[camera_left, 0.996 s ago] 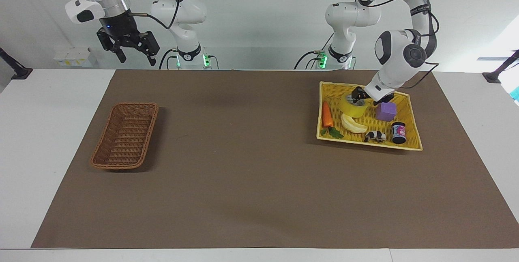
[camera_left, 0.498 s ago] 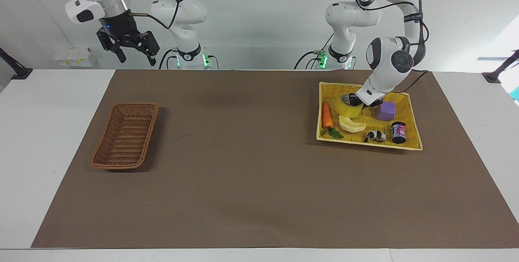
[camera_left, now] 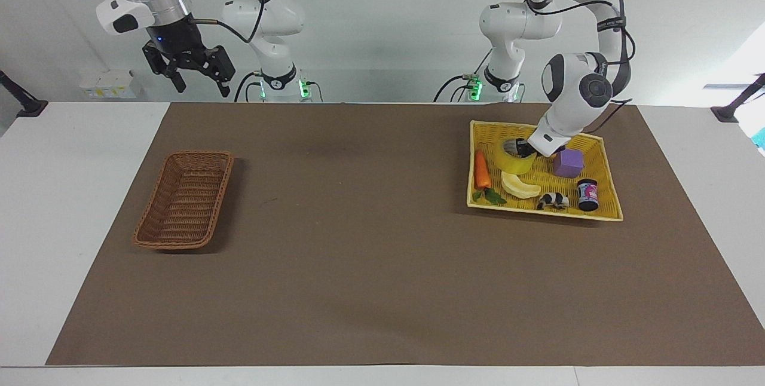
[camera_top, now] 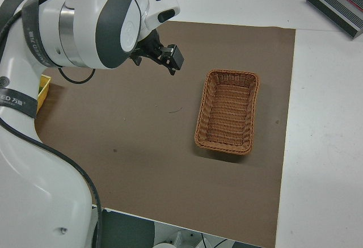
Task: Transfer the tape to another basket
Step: 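Reach the left gripper down into the yellow basket onto the tape roll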
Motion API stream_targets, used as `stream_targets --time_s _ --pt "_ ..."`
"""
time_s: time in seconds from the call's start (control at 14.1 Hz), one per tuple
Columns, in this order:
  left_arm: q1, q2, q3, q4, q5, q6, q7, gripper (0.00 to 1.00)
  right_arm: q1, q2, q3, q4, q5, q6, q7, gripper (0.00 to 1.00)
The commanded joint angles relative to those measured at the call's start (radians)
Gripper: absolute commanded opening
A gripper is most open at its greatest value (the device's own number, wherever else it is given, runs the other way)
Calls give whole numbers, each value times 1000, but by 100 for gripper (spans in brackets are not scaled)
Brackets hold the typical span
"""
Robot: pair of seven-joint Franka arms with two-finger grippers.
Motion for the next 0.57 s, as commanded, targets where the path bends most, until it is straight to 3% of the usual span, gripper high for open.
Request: stream_targets --time_s 0.0,0.5 --pt "-4 35 12 133 -2 -121 -20 0 -16 -4 7 -2 16 -9 4 100" --pt "45 125 12 493 -13 -420 -18 0 -14 -4 7 -2 15 -10 4 100"
